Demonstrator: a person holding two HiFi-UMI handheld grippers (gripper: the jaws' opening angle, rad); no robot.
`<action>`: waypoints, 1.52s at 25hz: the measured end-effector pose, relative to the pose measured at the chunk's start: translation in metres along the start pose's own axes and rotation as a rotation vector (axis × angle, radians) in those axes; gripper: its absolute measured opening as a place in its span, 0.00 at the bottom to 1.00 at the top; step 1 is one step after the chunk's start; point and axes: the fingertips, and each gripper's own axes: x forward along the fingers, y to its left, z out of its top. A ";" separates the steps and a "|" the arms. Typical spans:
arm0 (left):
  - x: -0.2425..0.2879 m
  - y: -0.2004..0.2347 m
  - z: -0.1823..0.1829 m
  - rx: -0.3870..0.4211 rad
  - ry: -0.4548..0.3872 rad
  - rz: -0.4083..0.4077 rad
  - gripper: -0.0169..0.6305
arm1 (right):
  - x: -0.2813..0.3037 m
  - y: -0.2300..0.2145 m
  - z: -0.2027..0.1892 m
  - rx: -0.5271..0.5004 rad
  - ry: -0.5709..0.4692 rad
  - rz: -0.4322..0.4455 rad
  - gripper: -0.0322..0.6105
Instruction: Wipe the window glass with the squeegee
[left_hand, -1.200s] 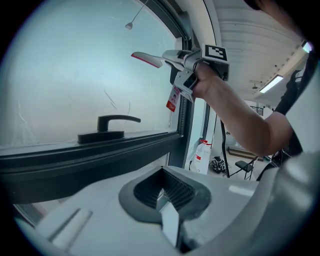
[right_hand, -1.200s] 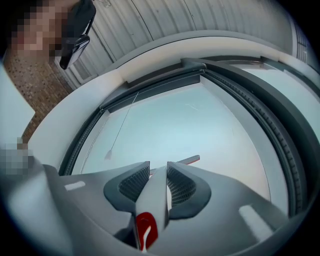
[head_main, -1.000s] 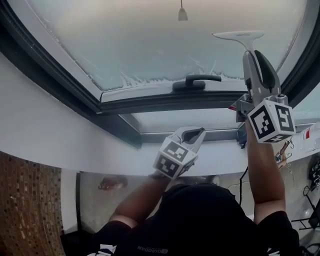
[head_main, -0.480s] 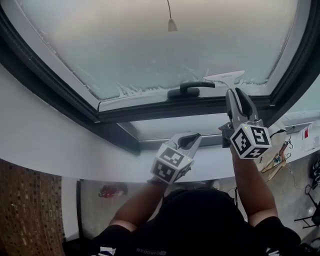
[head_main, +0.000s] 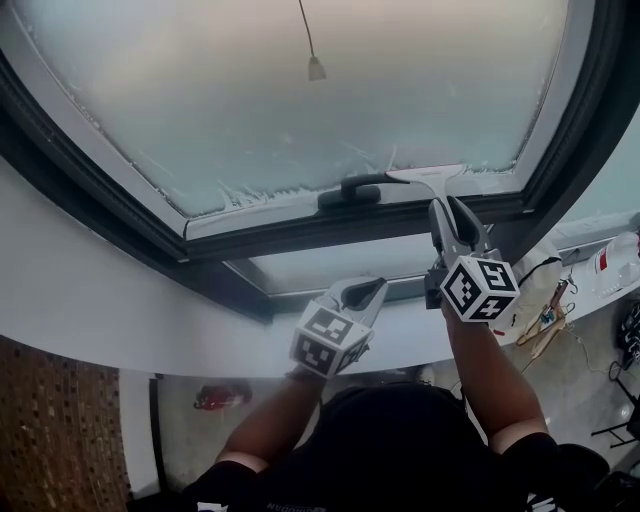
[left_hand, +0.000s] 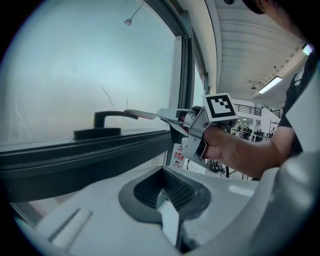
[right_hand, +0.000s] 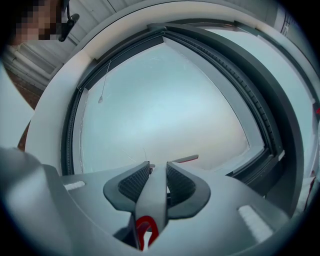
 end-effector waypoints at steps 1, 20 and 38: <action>0.000 0.000 -0.001 0.004 0.002 -0.002 0.03 | 0.000 -0.001 -0.001 0.004 0.002 -0.001 0.25; -0.023 0.011 -0.003 -0.031 -0.013 0.031 0.03 | -0.016 0.034 0.057 -0.048 -0.147 0.036 0.25; -0.083 0.049 -0.040 -0.010 0.002 0.068 0.03 | 0.050 0.203 0.263 -0.279 -0.546 0.199 0.25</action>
